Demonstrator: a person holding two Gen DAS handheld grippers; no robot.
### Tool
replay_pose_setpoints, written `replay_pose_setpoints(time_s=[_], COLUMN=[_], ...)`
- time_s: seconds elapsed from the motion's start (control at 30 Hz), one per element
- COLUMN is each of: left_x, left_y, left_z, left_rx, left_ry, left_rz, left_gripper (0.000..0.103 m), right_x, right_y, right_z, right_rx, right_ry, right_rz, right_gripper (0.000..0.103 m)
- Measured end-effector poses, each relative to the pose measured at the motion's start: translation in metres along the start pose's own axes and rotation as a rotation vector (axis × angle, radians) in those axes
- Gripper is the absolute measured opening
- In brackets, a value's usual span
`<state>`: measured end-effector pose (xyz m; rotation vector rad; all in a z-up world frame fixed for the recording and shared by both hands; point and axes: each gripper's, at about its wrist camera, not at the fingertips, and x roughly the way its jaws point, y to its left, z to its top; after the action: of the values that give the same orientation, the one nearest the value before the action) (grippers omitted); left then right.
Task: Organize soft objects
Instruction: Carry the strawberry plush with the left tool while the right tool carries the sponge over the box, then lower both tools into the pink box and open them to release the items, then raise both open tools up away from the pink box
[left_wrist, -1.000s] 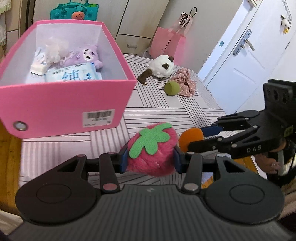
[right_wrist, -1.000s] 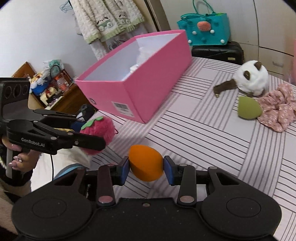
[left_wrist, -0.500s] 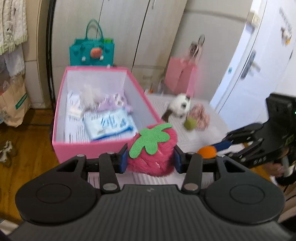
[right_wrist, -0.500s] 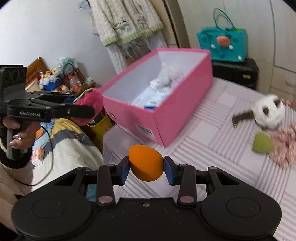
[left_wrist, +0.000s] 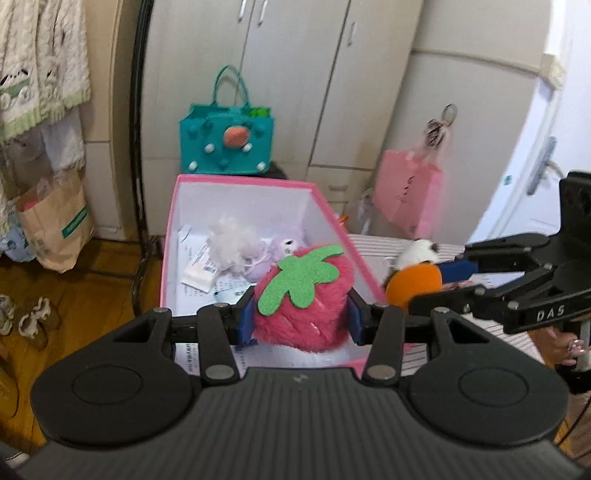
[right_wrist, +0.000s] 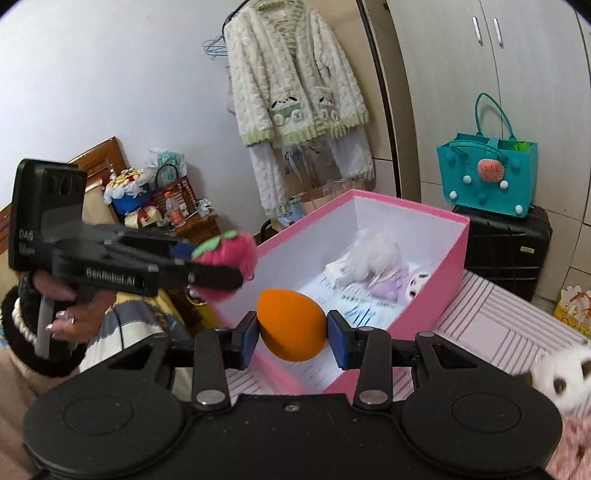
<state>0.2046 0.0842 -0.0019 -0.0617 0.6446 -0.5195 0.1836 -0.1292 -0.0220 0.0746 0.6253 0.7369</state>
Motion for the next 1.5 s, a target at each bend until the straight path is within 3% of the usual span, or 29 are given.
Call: replay_pose_setpoints(time_s=[0.13,0.4,0.67,0.8,0.93,1.03,1.13,1.27,1.5], left_x=[0.019,0.054,0.086,0.09,0.087,0.092,0.098,0.088,0.051], left_y=[0.005,0.002,-0.002,-0.011,-0.025,-0.024,-0.015,-0.015,-0.013], left_z=[0.006,0.004,0.007,0.002,-0.003,-0.002,0.002,0.004,0.016], left_rx=[0.04,0.193,0.311,0.413,0.479,0.464,0.407,0.374,0.237], left_ry=[0.028,0.071,0.155,0.143,0.132,0.149,0.165,0.127,0.073], left_rz=[0.038,0.205,0.287,0.365,0.352,0.359,0.383,0.404,0.316], left_gripper=[0.046,0.046,0.047,0.046,0.047,0.05,0.05,0.052,0.058], right_x=[0.023,0.081,0.137,0.156,0.167,0.166,0.157,0.132,0.073], right_y=[-0.014,-0.033,-0.054,-0.056,-0.058,-0.058,-0.064,-0.068,-0.052], right_z=[0.018,0.048,0.059,0.061,0.061,0.061,0.063,0.062,0.05], right_rx=[-0.007,-0.021,0.044,0.072,0.093,0.085,0.125,0.155,0.122], right_ry=[0.016,0.109,0.227,0.273,0.287,0.269,0.225,0.167,0.098], right_rz=[-0.016,-0.047,-0.06,-0.05,-0.022,-0.048,-0.03,-0.027,-0.042], right_gripper=[0.046,0.046,0.046,0.047,0.048,0.05,0.061,0.062,0.062])
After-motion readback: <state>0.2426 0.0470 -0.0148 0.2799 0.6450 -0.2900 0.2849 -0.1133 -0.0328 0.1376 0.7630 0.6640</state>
